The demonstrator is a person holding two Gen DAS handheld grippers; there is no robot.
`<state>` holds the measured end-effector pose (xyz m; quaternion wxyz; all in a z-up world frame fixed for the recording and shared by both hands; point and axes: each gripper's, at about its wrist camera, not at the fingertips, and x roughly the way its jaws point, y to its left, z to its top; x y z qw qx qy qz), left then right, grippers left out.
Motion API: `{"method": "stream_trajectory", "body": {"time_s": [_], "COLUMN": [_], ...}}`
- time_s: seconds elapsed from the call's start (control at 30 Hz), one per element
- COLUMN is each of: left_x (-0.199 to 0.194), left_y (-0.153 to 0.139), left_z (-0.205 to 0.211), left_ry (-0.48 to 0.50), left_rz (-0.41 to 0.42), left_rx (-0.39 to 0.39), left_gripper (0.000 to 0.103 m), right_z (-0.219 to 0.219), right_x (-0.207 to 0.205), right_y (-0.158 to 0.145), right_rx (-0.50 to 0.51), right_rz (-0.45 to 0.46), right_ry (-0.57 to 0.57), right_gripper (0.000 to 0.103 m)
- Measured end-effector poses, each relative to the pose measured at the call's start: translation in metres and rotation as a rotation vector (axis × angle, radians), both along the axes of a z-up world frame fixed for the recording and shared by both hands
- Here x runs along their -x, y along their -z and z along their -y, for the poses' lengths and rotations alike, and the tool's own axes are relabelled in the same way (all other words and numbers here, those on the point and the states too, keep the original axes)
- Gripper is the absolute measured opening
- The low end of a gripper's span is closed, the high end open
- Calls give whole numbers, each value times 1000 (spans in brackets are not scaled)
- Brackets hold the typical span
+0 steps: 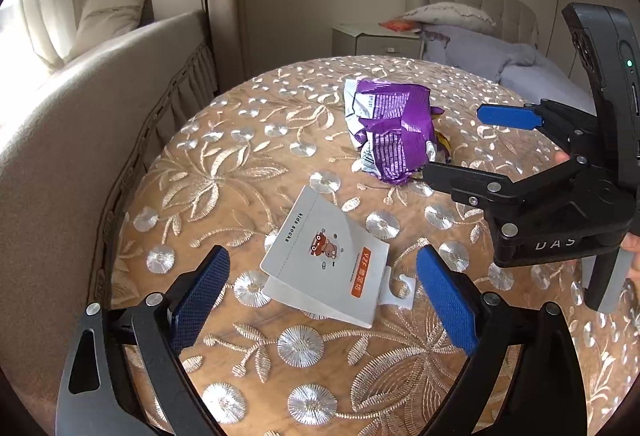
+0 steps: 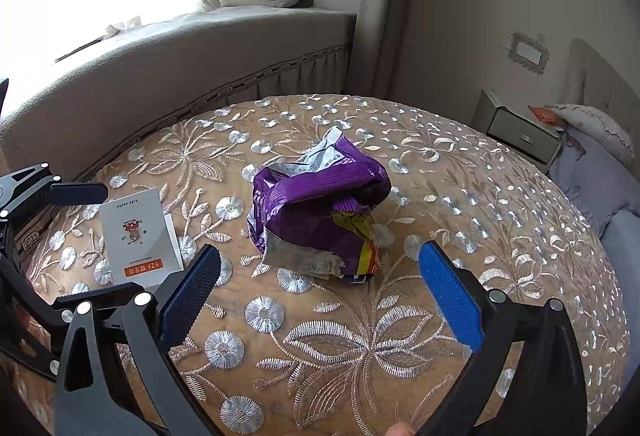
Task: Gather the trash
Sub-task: 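Grasp the white card with the left tool while the right tool grasps the purple chip bag, then carry the card and purple bag over the white bin with both tools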
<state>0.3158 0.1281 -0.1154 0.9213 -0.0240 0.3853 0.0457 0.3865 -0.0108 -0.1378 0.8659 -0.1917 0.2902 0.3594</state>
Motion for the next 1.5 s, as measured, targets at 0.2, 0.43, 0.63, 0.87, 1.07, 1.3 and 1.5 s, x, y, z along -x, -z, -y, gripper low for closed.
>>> {"method": "stream_trajectory", "body": {"time_s": [0.2,0.43,0.63,0.87,1.07,1.3,1.5], "left_x": [-9,-4,11,42,75,116,143], "left_y": [6,-8,-25,-46,-56,-60,-58], "left_z": [6,23,37,66,108,154,182], "left_ry": [71,120,141,185,259,337,383], "left_rz": [-31,11,44,77,96,109,110], "left_rx": [23,-9,-26,-33,-46,-56,-60], "left_gripper": [34,0,0,0,0,0,0], "right_z": [-21,-14,23,80,132,183,213], "right_x": [-21,-13,18,81,133,184,220], "right_y": [8,5,-13,-44,-57,-52,-44], "right_rx": [27,31,2,-52,-90,-94,-94], "right_rz": [-26,-56,-21,50,73,70,61], "right_ry": [29,20,26,32,57,99,125], "right_gripper": [87,22,22,22,22,22,22]}}
